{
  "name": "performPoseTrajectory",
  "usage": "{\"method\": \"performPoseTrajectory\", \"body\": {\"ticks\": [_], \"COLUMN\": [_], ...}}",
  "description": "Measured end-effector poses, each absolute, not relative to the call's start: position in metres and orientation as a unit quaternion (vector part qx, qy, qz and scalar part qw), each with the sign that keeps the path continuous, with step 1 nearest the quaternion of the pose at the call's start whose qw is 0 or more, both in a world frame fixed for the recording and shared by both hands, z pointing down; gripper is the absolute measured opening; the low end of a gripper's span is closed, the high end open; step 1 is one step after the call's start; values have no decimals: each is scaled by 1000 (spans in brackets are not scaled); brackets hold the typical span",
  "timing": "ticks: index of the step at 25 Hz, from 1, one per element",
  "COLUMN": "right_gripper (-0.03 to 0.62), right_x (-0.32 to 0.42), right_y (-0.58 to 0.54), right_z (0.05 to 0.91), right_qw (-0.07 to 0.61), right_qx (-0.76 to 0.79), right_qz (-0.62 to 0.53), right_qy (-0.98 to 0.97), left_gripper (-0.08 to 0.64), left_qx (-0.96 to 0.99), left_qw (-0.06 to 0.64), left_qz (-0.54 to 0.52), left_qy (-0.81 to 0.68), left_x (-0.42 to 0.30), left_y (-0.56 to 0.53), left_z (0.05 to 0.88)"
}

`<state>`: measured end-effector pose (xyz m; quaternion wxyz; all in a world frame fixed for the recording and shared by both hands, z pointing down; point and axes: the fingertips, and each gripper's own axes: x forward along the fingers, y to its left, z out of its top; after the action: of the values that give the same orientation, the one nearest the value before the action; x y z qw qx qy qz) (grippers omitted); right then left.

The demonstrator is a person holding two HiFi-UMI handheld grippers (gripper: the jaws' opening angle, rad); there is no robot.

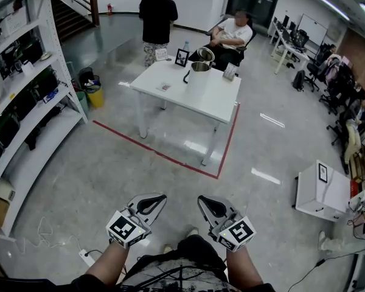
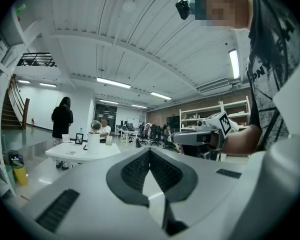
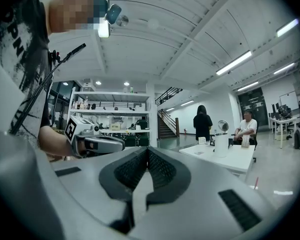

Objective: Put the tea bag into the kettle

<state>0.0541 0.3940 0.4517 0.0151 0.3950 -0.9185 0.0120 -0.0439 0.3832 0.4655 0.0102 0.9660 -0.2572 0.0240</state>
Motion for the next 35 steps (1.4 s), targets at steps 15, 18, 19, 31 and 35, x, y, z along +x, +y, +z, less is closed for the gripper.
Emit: {"method": "performPoseTrajectory", "body": {"ticks": [15, 18, 19, 31, 35], "right_gripper": [11, 11, 11, 11, 11], "right_x": [82, 89, 92, 131, 137], "right_y": [268, 239, 229, 123, 91], "right_z": [460, 457, 456, 446, 449], "right_qw": [13, 13, 12, 17, 18], "right_qx": [371, 361, 359, 330, 311], "right_qz": [6, 9, 10, 13, 14], "right_qy": [-928, -932, -933, -944, -950], "left_gripper": [9, 8, 9, 8, 8], "left_qx": [957, 956, 956, 947, 941], "left_qw": [15, 17, 18, 19, 18], "left_qz": [49, 53, 55, 51, 53], "left_qy": [-285, -288, -289, -315, -333], "left_x": [-14, -4, 0, 41, 47], "left_y": [269, 241, 233, 129, 99], "left_z": [473, 468, 467, 455, 455]}}
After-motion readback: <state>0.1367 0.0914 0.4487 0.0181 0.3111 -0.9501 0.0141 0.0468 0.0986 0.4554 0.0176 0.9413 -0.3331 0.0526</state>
